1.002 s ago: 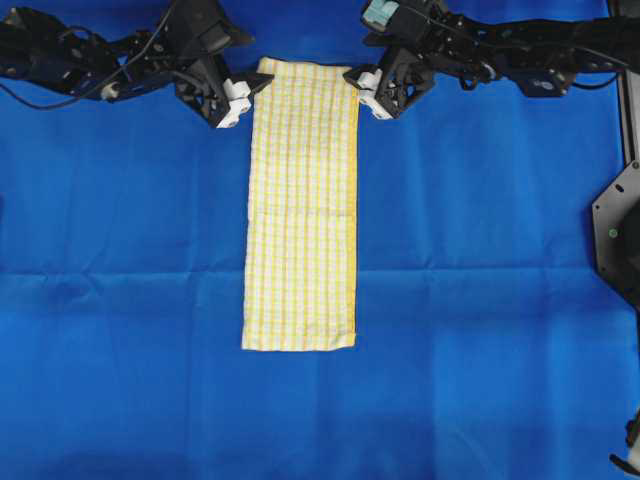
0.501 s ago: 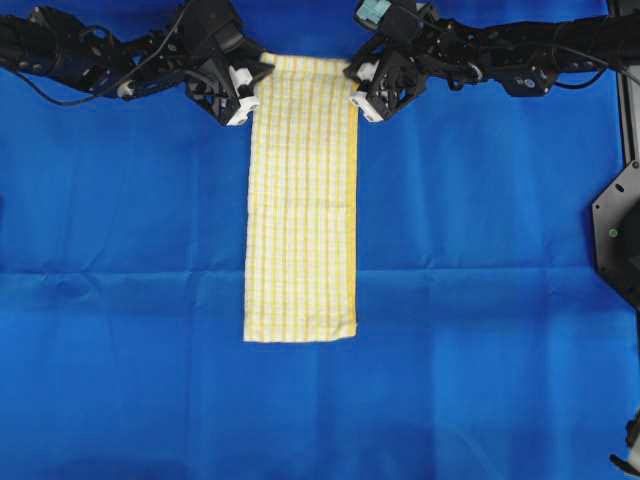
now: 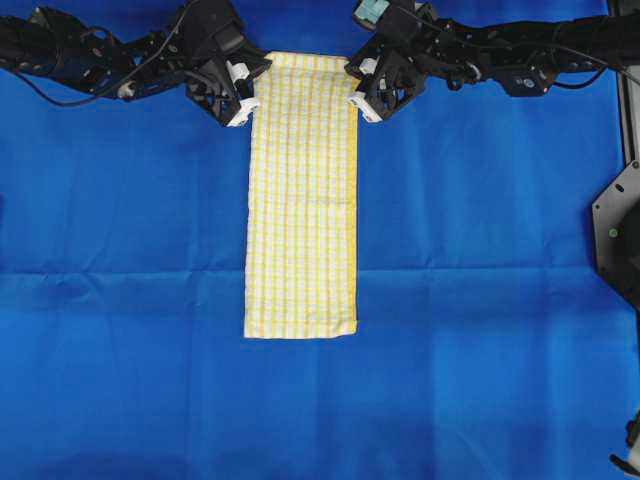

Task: Fold the yellow towel.
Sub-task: 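Grasp the top corners of the vertical strip with both grippers, then fold the top end down toward the bottom end of the strip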

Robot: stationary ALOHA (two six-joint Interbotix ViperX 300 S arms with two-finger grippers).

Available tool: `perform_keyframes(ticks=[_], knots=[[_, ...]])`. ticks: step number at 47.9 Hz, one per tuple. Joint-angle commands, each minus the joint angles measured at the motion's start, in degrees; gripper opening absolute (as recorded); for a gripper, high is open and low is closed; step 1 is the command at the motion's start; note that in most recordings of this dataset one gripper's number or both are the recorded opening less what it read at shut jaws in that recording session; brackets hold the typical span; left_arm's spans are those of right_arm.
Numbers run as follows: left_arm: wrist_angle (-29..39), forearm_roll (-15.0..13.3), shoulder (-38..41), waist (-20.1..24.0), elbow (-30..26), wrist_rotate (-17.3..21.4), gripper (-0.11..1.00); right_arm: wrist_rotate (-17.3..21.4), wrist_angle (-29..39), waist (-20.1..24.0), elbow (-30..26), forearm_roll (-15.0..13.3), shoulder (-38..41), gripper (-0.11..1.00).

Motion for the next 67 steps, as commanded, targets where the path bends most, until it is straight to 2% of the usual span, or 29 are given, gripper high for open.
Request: perform_keyframes(ticks=[1,12,24,35,48,60,67], knots=[[0.6,-0.2,-2.7,0.2,-0.3,0.1,0.06,-0.1,0.1,-0.4,-0.6,0.1,-2.7,0.05],[2.1,0.0,-7.4,0.2,-0.3,0.9,0.06,-0.1,0.2,-0.4,-0.4,0.2,-5.9,0.05],[3.3,0.1,-8.0,0.0,0.0,0.7,0.06,-0.1,0.3,-0.4,-0.2,0.1,-7.0,0.05],[4.1,0.1,-11.7,-2.6,2.2,0.2,0.06,0.0,2.3,2.0,1.7,0.3,-10.9,0.05],[4.5,-0.1,-17.6,-10.4,7.3,-0.4,0.06,0.1,2.4,9.8,5.8,1.5,-16.1,0.05],[4.1,-0.1,-18.9,-22.2,9.5,-4.7,0.06,0.1,2.4,17.9,9.6,4.2,-19.2,0.05],[4.1,-0.2,-18.9,-27.2,10.3,-6.4,0.06,0.1,2.4,22.6,10.6,6.2,-19.5,0.05]])
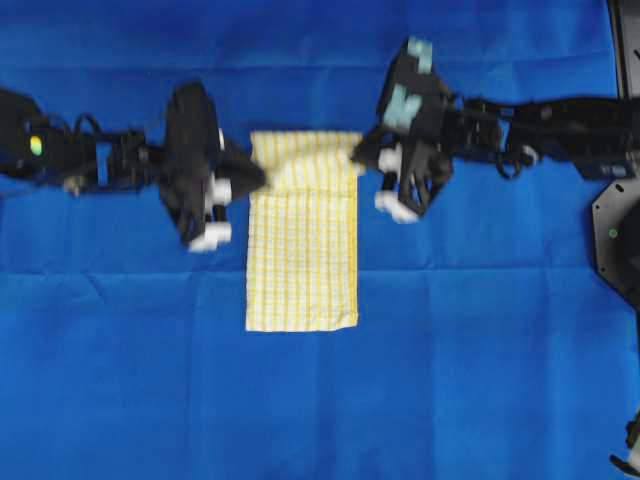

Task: Fold the yellow towel.
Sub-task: 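Fold the top end down toward the bottom end of the strip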

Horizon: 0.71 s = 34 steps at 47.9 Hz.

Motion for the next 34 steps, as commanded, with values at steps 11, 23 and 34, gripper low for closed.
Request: perform_keyframes(ticks=[11,23,34], knots=[[-0.5,-0.1,-1.5,-7.6,0.7,-4.0,0.06,0.1,-0.2,9.8,0.3,4.5,-1.4,0.05],[-0.4,-0.1,-1.0,-12.6,0.2,-4.8,0.06,0.1,-0.4,15.4,-0.1,6.8,-0.7,0.05],[-0.2,-0.1,-0.4,-14.2,-0.8,-4.8,0.06,0.1,-0.5,17.0,-1.1,6.9,0.9,0.05]])
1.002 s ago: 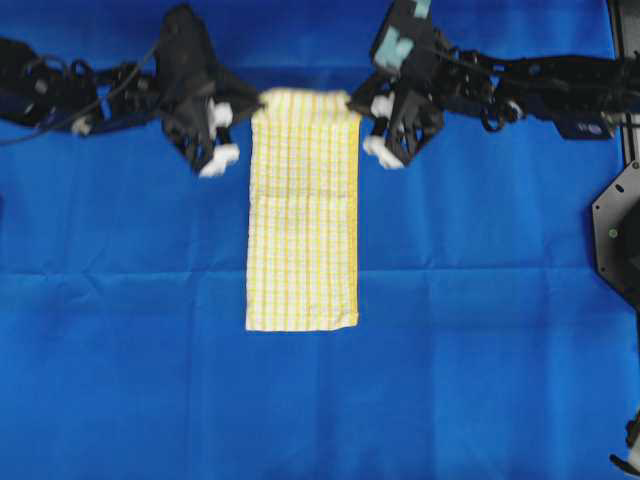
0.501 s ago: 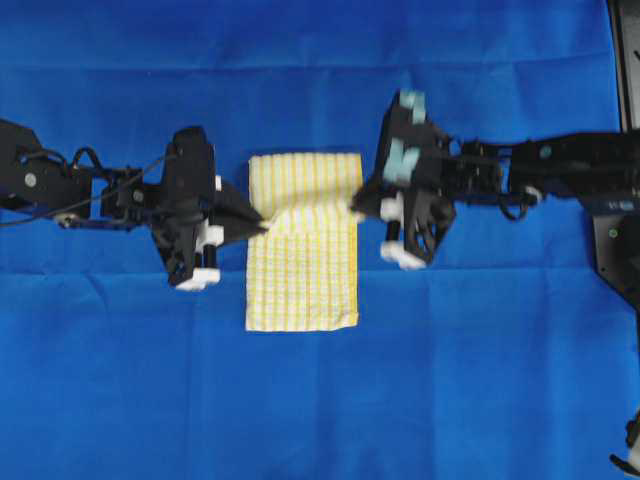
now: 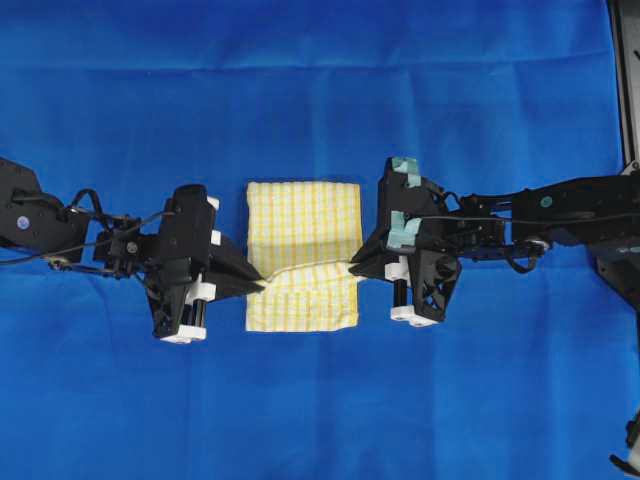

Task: Fold the yellow towel.
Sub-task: 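Fold the top end down toward the bottom end of the strip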

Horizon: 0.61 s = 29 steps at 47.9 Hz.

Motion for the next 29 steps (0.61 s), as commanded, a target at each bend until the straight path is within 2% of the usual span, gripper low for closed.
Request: perform_keyframes(ticks=[1,29], knots=[[-0.2,-0.1,-0.4,-0.7,-1.1,0.0,0.06,0.0,-0.4,0.9,-1.5,0.2,0.2,0.05],[-0.2,-0.1,3.2,-1.5,-2.5,-0.1,0.06,0.0,-0.7,2.9,-3.1,0.4,4.1,0.06]])
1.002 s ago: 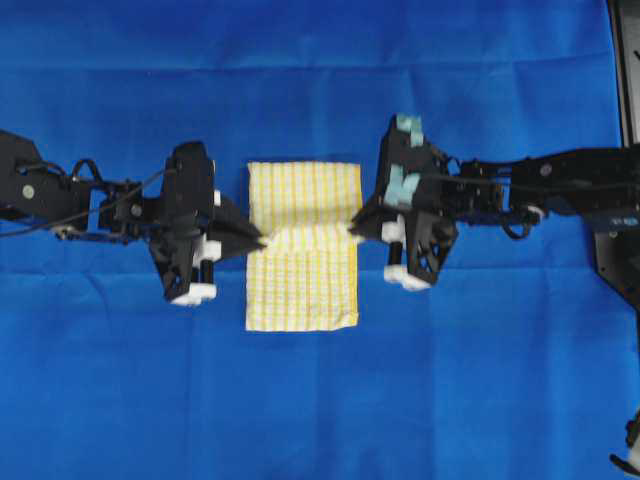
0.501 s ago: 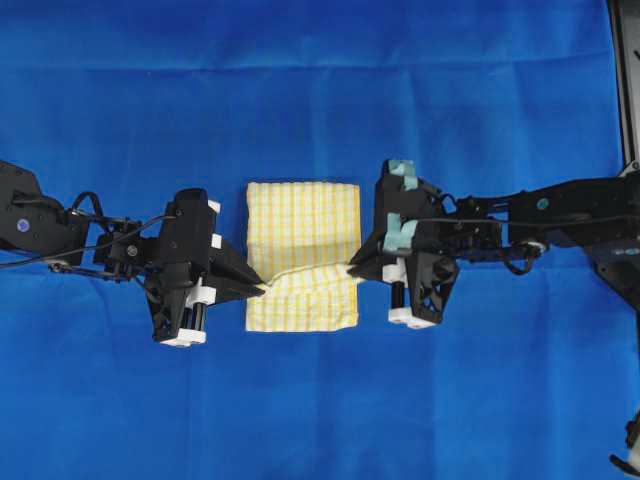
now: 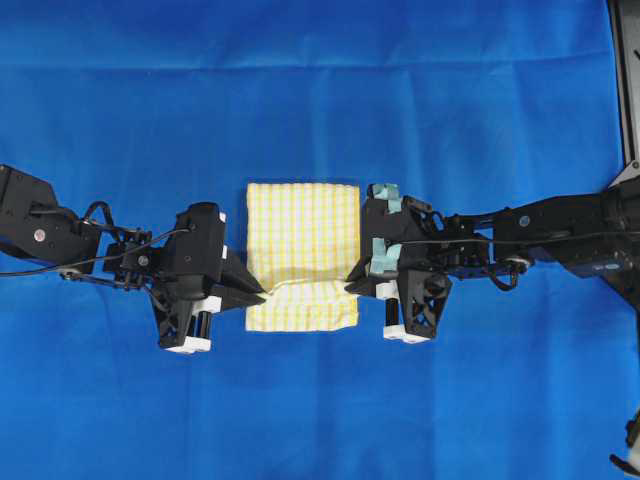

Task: Fold the yellow towel.

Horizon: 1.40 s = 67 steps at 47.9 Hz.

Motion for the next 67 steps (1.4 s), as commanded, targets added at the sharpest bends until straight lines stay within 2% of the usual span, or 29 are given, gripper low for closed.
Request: perform_keyframes(ticks=[1,4,7,12,15,18,23,29,44,53,67], knots=[[-0.4,-0.1,-0.6,-0.3,-1.1,0.0,0.06,0.0,-0.4,0.4,-1.4,0.5,-0.4,0.07],[-0.3,-0.1,-0.8,-0.3,-1.1,0.1,0.13,0.0,-0.4,0.4,-1.6,0.5,-0.4,0.17],[-0.3,-0.1,-1.0,-0.3,-1.1,0.1,0.28,0.0,-0.4,0.4,-1.6,0.5,-0.4,0.32],[1.0,-0.1,-2.4,-0.2,-1.0,0.3,0.59,0.0,-0.2,0.4,-2.0,0.5,-1.1,0.63],[2.7,-0.1,-3.8,0.0,-0.9,0.4,0.71,-0.1,0.1,0.4,-2.1,0.4,-2.2,0.74],[5.1,-0.1,-5.4,0.1,-0.8,0.4,0.68,-0.4,0.6,0.4,-1.9,0.3,-4.2,0.76],[10.1,0.0,-9.2,0.3,-0.4,0.7,0.6,-0.6,1.2,0.4,-1.1,-0.6,-7.7,0.73],[12.9,0.1,-13.6,0.4,0.7,1.0,0.59,-0.6,1.7,-0.2,0.7,-1.8,-12.7,0.73],[11.4,0.2,-27.1,1.7,8.8,1.3,0.59,-0.6,2.8,-4.0,9.0,-4.6,-26.5,0.72],[8.4,0.2,-35.9,3.2,14.9,2.5,0.59,-0.7,4.1,-7.1,14.7,-6.9,-38.3,0.72],[8.5,0.2,-49.1,6.0,22.1,3.7,0.58,-0.7,7.2,-9.8,21.7,-10.2,-54.7,0.72]])
